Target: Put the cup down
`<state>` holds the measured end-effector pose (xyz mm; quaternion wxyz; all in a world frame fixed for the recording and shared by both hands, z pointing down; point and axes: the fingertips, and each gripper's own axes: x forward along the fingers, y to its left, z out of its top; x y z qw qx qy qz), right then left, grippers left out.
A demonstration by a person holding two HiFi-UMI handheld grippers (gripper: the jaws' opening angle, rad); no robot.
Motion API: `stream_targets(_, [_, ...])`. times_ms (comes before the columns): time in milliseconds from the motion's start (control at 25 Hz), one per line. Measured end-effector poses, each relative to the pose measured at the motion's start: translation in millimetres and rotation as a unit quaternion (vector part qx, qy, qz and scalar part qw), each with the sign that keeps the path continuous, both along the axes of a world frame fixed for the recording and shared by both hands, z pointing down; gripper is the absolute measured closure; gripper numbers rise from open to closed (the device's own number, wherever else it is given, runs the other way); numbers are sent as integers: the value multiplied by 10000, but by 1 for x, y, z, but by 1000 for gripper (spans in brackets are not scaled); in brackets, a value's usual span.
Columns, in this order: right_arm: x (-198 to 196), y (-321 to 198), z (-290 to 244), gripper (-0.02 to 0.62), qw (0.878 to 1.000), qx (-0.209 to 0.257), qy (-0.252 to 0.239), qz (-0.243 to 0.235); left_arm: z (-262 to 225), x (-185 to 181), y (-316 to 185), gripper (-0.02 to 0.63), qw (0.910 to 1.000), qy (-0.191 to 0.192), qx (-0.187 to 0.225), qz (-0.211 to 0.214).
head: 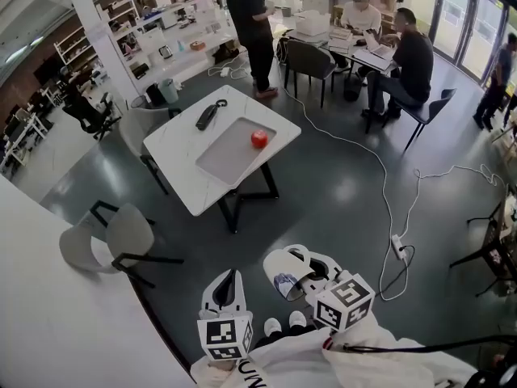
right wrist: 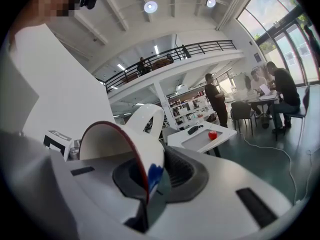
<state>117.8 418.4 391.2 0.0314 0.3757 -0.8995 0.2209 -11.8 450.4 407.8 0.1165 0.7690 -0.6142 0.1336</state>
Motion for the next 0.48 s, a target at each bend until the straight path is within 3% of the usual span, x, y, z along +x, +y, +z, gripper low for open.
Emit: stream_targets(480, [32, -18, 0, 561, 9997, 133, -73, -169, -4, 31, -16, 595, 9995, -53, 187, -239])
